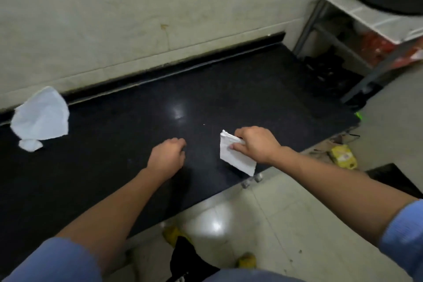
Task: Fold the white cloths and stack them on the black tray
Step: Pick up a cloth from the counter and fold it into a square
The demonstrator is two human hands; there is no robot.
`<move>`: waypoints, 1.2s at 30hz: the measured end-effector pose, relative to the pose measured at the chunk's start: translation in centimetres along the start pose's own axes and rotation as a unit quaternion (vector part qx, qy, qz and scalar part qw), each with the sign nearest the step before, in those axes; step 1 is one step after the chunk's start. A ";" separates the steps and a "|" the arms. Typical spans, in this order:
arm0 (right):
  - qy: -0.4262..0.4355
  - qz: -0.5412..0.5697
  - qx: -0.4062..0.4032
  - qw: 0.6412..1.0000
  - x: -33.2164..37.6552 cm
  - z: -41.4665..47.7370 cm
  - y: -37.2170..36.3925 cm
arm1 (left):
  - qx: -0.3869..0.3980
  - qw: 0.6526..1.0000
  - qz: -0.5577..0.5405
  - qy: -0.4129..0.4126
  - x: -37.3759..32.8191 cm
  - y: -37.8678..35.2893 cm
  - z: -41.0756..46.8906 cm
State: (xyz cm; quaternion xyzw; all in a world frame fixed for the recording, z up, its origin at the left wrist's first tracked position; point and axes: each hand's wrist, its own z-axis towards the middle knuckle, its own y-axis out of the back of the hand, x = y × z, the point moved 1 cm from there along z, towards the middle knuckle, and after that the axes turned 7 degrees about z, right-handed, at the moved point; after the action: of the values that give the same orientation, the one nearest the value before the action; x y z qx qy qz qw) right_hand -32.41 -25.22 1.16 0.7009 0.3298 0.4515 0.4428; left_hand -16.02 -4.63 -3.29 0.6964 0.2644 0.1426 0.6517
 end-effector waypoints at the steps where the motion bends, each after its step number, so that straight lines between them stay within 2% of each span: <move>1: -0.001 -0.012 -0.013 1.000 -2.0 -1.8 1.0 | 0.000 1.000 0.003 -0.020 -2.6 0.1 0.7; 9: -0.088 -0.044 -0.110 0.989 -16.2 -12.3 7.8 | -0.022 0.986 0.032 -0.159 -19.8 1.7 6.3; 18: -0.131 -0.025 -0.196 0.971 -29.8 -14.0 17.2 | -0.059 0.965 0.040 -0.254 -32.6 3.9 19.5; 28: -0.149 -0.039 -0.270 0.950 -43.8 -9.5 33.8 | -0.114 0.949 0.008 -0.295 -46.5 10.8 37.5; 33: -0.198 -0.048 -0.265 0.943 -49.1 -5.6 40.5 | -0.130 0.949 -0.013 -0.287 -49.8 13.7 43.4; 36: -0.195 -0.039 -0.249 0.948 -52.1 -2.2 43.5 | -0.143 0.955 -0.033 -0.257 -51.2 14.4 46.6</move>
State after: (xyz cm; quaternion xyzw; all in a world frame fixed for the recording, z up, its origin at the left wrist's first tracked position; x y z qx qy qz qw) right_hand -51.23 -86.47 23.80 0.6289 0.1410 0.3564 0.6764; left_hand -30.04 -71.98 13.19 0.6003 0.0875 -0.0266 0.7945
